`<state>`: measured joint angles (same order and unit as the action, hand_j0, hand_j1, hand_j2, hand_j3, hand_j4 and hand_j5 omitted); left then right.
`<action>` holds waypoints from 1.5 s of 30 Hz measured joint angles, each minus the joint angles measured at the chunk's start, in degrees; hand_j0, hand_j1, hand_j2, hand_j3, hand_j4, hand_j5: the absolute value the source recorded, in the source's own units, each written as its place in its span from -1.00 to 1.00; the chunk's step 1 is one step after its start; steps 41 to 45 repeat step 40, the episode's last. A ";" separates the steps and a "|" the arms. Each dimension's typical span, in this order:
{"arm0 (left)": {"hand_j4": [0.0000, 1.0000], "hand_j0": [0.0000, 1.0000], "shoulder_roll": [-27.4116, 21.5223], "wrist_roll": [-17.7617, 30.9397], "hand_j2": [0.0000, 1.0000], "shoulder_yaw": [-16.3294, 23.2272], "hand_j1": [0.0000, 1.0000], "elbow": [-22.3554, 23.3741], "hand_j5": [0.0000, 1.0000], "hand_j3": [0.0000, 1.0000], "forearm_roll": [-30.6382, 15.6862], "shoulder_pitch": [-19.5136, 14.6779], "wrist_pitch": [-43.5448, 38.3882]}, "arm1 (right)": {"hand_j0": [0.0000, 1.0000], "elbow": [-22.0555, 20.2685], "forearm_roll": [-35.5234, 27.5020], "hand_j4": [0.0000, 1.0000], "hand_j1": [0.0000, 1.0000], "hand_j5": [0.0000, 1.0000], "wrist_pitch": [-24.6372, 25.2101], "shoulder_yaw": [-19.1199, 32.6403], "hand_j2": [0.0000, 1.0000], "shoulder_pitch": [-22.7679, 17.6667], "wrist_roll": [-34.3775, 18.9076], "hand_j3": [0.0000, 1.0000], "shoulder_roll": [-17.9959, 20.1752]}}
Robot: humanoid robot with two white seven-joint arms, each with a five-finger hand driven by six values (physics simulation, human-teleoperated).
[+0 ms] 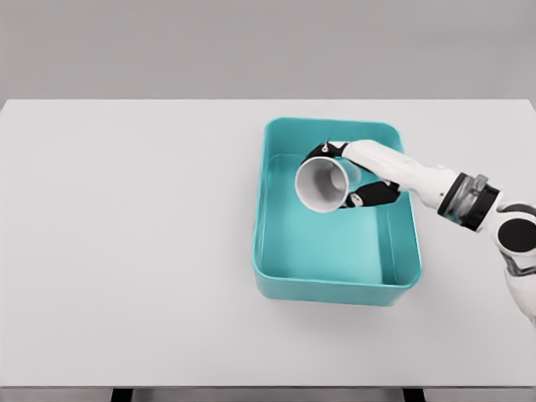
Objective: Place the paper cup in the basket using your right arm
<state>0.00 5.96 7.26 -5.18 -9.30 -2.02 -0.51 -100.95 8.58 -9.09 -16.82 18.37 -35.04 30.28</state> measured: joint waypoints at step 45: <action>1.00 1.00 0.00 0.00 1.00 0.01 1.00 0.00 1.00 1.00 0.00 0.00 -0.01 | 1.00 -0.17 -22.82 1.00 1.00 1.00 3.22 15.81 1.00 -8.00 0.02 1.00 8.30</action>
